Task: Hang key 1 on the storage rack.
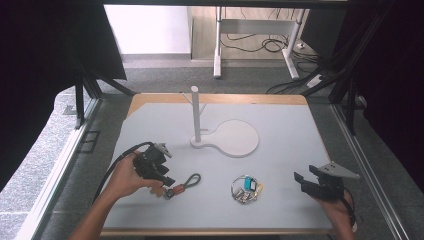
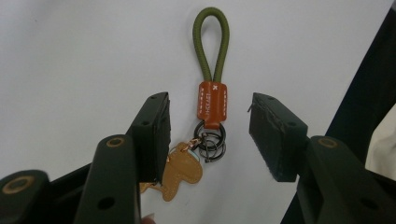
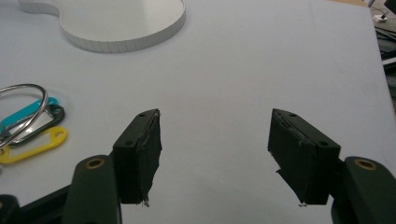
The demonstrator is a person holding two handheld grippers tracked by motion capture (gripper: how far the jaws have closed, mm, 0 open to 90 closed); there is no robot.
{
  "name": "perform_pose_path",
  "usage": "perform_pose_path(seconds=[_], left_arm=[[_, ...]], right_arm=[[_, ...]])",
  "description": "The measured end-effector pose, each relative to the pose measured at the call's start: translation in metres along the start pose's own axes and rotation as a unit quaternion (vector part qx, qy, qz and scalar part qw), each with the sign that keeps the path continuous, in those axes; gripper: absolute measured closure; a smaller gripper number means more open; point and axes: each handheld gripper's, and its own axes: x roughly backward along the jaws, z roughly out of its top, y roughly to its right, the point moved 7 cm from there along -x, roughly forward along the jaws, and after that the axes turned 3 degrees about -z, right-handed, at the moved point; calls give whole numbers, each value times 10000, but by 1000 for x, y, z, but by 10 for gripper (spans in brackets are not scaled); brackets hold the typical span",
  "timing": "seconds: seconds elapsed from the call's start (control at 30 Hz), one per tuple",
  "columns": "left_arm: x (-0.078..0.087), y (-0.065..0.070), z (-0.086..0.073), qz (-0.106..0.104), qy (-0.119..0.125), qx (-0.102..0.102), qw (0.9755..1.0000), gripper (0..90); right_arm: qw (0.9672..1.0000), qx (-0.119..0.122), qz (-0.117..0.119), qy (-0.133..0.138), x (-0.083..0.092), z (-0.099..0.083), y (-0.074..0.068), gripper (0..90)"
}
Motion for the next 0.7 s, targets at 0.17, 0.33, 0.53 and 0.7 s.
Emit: perform_pose_path(seconds=[0.17, 0.33, 0.53, 0.7], left_arm=[[-12, -1, 3, -12, -294, -43, 9996, 514], [-25, 0, 6, 41, -690, -118, 9975, 525], [-36, 3, 11, 28, -921, -204, 9955, 535], [-48, 4, 11, 42, -1149, -231, 9931, 532]], right_arm=[[10000, -10, -36, 1, 1, 0, 2, 348], [10000, 6, -61, -69, -2, -2, 2, 348], [9999, 33, -97, -78, 0, -2, 0, 347], [9998, 4, -170, -103, 2, -5, 3, 347]])
